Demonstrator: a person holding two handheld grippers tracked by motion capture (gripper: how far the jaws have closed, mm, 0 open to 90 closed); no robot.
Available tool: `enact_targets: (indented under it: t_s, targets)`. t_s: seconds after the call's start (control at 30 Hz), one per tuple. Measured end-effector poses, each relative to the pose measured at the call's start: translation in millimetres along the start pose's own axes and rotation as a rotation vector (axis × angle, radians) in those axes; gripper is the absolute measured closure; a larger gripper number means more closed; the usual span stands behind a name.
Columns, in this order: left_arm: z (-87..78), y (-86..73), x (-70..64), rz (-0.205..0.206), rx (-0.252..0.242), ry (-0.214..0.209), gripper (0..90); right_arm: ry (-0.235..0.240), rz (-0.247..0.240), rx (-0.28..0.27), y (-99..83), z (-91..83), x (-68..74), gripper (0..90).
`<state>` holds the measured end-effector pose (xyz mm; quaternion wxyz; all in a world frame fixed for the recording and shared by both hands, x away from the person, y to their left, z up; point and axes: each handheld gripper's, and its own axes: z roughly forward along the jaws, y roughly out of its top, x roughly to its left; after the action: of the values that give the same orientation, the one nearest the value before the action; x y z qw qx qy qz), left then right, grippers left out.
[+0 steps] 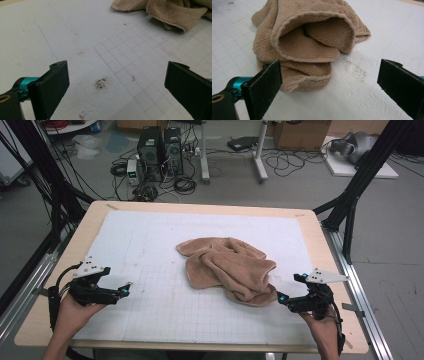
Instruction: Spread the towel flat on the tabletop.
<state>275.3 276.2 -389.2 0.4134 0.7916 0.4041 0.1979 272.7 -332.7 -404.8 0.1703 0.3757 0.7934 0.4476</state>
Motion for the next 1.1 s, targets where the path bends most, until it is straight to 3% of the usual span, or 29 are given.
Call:
enact_targets:
  t_s: [0.37,1.1]
  targets:
    - [-1.6,-1.0,-1.2,0.001,-0.003,-0.004,6.2,0.014,0.005,-0.009,1.2,5.8,-5.0,4.8]
    - [-9.1,-4.7,-3.8,0.011,-0.017,-0.019,8.0,0.022,-0.004,-0.027,11.1,1.3,2.9,4.9]
